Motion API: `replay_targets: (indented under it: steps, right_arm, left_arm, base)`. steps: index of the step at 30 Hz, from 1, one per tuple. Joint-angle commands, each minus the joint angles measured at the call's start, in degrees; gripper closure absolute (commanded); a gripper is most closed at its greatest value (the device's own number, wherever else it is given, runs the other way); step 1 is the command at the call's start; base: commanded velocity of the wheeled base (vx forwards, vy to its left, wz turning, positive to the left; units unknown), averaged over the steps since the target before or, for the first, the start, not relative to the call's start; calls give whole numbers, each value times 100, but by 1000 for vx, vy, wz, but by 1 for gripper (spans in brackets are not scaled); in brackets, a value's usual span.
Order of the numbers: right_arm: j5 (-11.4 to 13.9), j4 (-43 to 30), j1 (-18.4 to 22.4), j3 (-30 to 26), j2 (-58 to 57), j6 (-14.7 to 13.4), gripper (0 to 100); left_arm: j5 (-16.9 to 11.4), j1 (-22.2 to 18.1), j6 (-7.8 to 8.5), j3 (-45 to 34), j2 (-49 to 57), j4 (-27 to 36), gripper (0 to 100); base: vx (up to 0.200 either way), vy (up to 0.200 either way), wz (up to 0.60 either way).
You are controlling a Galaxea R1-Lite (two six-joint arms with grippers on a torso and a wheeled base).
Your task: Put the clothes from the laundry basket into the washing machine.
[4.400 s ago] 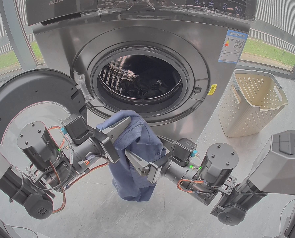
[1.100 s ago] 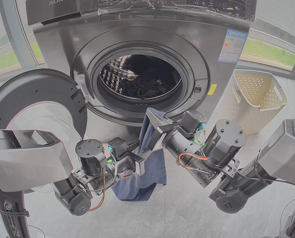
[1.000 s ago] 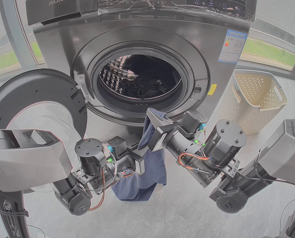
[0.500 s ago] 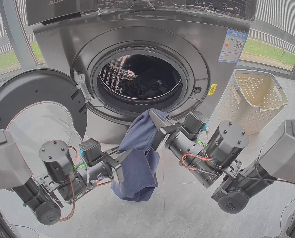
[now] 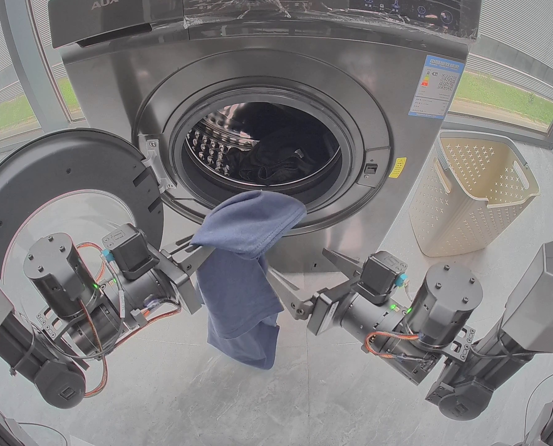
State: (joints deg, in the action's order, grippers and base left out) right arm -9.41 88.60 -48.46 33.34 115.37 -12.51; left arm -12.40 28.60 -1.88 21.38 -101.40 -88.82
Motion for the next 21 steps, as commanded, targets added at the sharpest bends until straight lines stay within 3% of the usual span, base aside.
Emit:
replay_targets:
  steps: [1,11,21]
  right_arm:
    - [1,-1,38,-267,-41,11,0]
    - [27,-1,522,410,671,3,0]
    - [115,-1,513,753,1453,38,0]
  left_arm:
    - [-123,-47,-32,41,279,-4,100]
    - [-588,-47,-296,-134,639,-4,100]
    - [-659,-30,-340,-143,630,-4,100]
  base:
    - [0,0,0]
    - [0,0,0]
    - [0,0,0]
